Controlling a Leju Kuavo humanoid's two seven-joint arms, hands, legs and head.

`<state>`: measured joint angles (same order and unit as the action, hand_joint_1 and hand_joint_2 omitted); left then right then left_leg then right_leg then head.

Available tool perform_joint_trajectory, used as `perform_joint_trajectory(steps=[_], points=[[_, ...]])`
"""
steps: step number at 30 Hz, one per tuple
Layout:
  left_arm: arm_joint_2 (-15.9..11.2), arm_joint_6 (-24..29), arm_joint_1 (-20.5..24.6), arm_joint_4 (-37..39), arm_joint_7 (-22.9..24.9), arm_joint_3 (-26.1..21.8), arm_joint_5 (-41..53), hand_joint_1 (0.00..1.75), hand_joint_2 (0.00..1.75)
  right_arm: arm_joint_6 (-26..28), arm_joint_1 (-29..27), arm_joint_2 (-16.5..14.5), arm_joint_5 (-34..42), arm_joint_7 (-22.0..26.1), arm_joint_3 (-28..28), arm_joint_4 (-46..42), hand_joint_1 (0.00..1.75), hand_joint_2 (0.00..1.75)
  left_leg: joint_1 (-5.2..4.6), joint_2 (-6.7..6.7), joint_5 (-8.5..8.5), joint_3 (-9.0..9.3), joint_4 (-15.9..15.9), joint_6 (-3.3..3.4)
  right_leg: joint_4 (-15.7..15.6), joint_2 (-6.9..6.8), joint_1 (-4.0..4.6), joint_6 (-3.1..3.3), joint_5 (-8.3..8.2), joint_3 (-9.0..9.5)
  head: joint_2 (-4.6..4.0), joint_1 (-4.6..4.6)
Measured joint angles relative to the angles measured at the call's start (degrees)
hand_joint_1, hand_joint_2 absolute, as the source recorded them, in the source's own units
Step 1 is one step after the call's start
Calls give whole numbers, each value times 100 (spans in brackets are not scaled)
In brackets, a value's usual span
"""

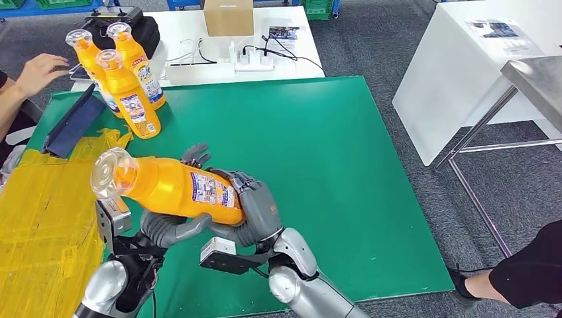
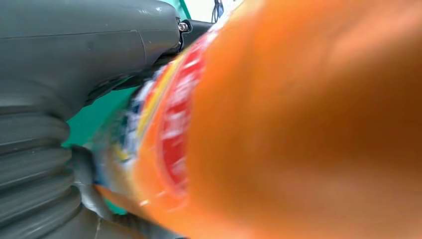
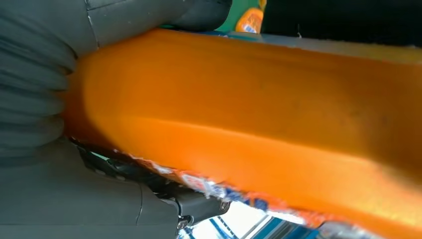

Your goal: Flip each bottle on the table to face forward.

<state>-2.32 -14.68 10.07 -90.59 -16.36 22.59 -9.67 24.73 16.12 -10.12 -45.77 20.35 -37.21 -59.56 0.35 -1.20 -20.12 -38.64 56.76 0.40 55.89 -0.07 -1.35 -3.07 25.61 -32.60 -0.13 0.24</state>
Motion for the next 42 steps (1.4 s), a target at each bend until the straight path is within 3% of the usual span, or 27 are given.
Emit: perform_joint_trajectory(steps=[4,20,24,31,33,35,37,42], points=[[-1,37,-18,-26,-1,-6,-1,171,175,2,72,-46,1,4,-77,197,175,175,-1,0,-1,-2,0,0,-1,0,-1,0,0,-1,0,0],[-1,237,-81,-29,-17,-21,1,175,175,-4,135,-91,247,-7,-204,414,170,175,-1,1,-2,-2,0,-1,-1,0,-1,2,2,-35,0,0],[6,306,-81,-29,-27,-9,8,175,175,-4,127,-92,344,-6,-213,418,3,175,0,1,-3,-1,0,-1,-1,0,-1,2,2,-43,0,1],[49,612,-90,-41,-180,8,215,175,175,-26,29,-88,766,97,-200,392,0,175,0,1,-3,-1,0,-2,-2,0,-1,2,2,-56,0,1],[8,1352,-80,-102,-181,13,1155,175,175,-128,-123,-29,1078,103,-103,184,0,175,0,-4,-3,-2,0,-2,-2,-2,-1,2,3,-54,0,2],[-71,2161,-54,-164,-59,-32,2689,175,175,-321,-391,89,1300,36,93,-248,0,175,-1,-10,-3,-7,0,-1,-1,-5,-1,1,3,-31,0,3],[-156,2472,-33,-176,35,-125,3890,175,175,-474,-600,200,1340,-31,296,-663,0,175,-2,-5,-3,-11,0,-1,0,-4,-1,0,0,-11,0,1],[-214,2590,-10,-178,145,-185,4191,175,175,-580,-852,317,1330,-60,546,-1221,0,175,-1,1,-2,-11,0,-1,-1,-2,-1,1,-1,-16,0,1]])
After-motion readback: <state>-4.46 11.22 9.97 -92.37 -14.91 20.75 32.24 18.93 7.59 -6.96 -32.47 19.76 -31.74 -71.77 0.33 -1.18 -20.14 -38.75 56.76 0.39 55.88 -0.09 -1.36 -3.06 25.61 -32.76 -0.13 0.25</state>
